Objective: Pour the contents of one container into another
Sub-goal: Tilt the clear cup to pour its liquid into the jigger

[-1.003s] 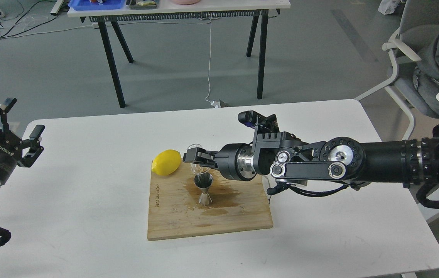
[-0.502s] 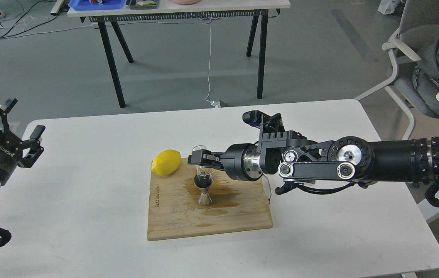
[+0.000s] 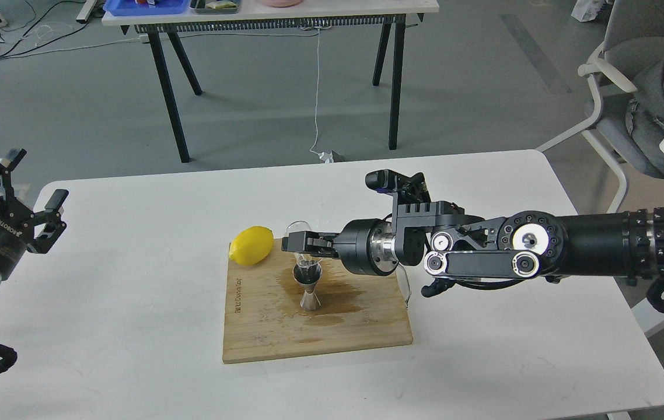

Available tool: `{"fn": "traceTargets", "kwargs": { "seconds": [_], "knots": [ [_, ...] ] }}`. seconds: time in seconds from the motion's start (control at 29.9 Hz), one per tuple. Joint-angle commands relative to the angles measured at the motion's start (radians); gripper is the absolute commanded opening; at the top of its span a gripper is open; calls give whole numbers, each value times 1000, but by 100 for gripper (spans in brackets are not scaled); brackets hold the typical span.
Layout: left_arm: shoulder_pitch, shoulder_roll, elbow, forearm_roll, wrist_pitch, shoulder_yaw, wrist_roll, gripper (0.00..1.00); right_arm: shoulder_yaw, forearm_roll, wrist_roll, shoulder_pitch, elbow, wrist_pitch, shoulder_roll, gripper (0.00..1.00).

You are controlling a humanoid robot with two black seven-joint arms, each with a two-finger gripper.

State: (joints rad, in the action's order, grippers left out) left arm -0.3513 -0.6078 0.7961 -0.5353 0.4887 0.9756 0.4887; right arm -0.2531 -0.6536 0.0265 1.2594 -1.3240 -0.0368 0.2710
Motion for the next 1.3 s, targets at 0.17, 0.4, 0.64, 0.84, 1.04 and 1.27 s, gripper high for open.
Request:
{"fn": "traceTargets", "kwargs": {
  "seconds": [0.17, 0.4, 0.64, 0.84, 1.04, 1.27],
  "knots": [
    [0, 0, 0, 0, 0, 0, 0, 99, -5, -38, -25, 0, 0, 0, 4, 42],
    [0, 0, 0, 0, 0, 0, 0, 99, -8, -66, -53, 0, 0, 0, 7, 42],
    [0, -1, 0, 0, 0, 0, 0, 99, -34, -100, -68, 0, 0, 0, 8, 42],
    [0, 0, 0, 0, 0, -2, 0, 99, -35, -121, -85, -2, 0, -2, 16, 42],
    [1, 0, 0, 0, 0, -2, 0, 99, -37, -147, -94, -3, 2, -5, 14, 42],
    [3, 0, -5, 0, 0, -2, 0, 99, -51, -150, -108, -2, 3, -8, 14, 42]
  ]
}}
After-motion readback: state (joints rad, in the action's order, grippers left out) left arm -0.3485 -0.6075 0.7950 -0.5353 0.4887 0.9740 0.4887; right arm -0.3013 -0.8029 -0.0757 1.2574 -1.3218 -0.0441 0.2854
